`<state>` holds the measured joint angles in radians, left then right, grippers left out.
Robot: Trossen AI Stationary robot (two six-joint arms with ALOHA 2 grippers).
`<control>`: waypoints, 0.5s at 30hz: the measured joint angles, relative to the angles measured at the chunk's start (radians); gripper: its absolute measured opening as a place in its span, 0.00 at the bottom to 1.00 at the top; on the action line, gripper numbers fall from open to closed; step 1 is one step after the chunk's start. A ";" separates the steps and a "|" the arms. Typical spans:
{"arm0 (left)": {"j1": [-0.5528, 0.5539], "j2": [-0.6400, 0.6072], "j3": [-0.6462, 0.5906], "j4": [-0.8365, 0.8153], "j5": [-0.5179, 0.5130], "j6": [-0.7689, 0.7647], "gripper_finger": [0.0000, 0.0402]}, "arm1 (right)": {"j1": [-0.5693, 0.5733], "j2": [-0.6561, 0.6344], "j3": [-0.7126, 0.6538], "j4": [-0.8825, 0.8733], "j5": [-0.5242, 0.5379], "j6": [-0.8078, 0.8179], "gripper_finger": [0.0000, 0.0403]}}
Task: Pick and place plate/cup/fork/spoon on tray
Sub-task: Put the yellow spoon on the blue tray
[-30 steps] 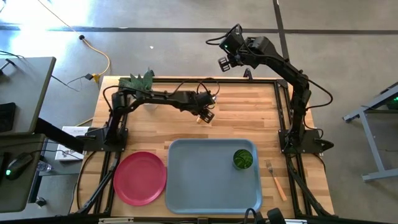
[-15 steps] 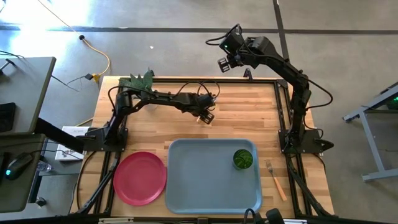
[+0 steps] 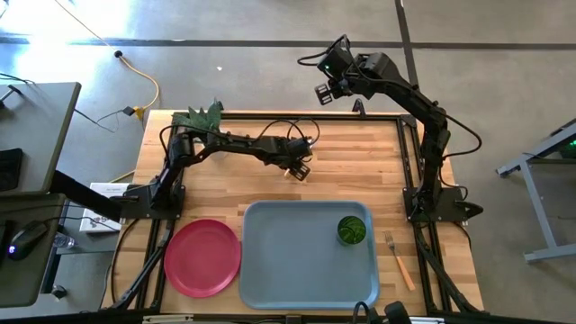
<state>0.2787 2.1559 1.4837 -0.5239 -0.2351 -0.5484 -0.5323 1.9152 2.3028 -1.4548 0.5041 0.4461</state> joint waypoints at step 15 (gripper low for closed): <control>0.003 0.002 -0.001 -0.006 0.011 0.053 0.11 | 0.000 0.000 0.000 0.000 0.001 -0.002 0.27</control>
<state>0.2812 2.1578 1.4830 -0.5304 -0.2240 -0.4953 -0.5323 1.9152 2.3028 -1.4548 0.5049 0.4444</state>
